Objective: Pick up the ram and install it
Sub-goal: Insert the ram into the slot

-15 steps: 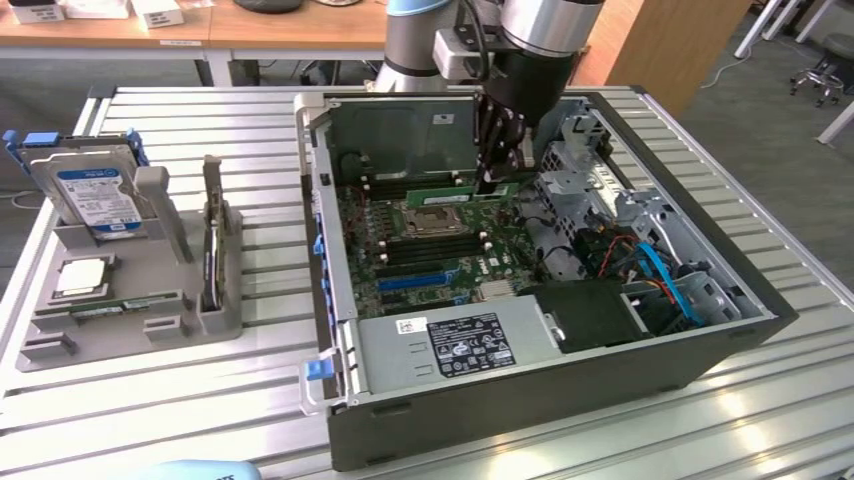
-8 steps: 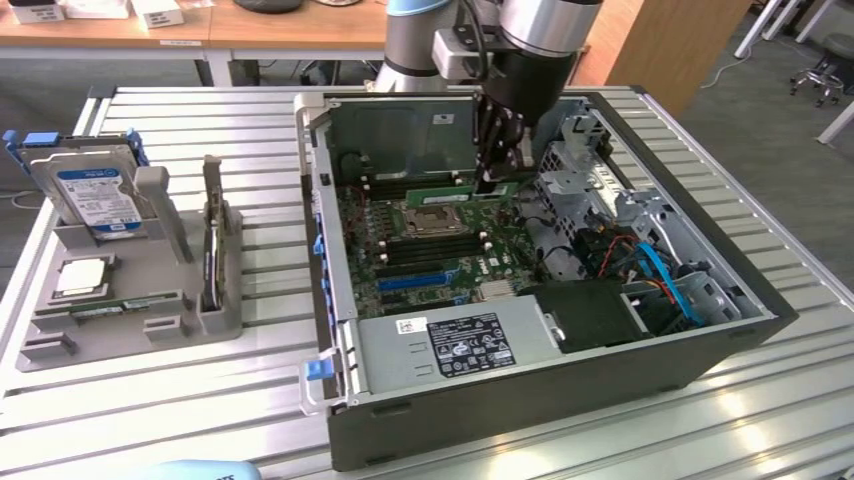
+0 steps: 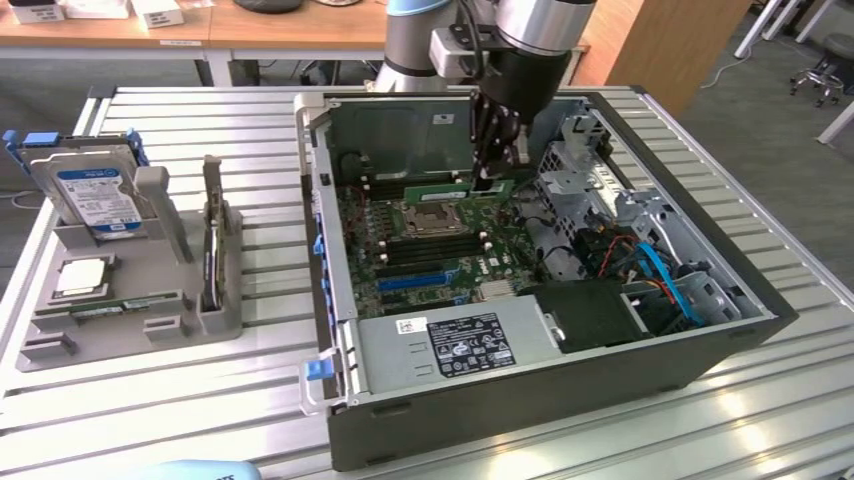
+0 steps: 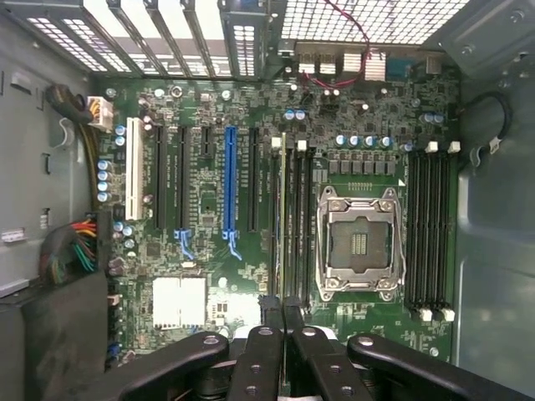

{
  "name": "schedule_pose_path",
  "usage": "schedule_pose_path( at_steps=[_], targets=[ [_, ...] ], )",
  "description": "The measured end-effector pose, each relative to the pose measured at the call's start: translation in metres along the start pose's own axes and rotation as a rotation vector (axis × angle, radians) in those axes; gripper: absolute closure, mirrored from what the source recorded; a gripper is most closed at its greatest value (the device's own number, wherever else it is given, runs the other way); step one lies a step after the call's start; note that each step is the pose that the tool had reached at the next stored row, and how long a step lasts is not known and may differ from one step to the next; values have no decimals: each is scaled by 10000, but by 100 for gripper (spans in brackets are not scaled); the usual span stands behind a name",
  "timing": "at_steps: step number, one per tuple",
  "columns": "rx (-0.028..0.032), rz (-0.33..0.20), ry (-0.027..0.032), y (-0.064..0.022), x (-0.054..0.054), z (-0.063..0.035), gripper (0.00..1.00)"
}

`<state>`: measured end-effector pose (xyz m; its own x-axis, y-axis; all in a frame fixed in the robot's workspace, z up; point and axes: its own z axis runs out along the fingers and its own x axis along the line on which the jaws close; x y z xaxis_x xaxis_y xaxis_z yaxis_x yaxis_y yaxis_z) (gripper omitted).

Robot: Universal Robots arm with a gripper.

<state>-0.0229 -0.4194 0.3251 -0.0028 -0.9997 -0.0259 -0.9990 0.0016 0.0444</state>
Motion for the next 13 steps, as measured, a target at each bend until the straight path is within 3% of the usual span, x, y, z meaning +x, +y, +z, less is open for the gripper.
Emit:
schedule_pose_path(
  at_steps=[13],
  targets=[
    [-1,0,-5,-3,-42,73,88]
  ],
)
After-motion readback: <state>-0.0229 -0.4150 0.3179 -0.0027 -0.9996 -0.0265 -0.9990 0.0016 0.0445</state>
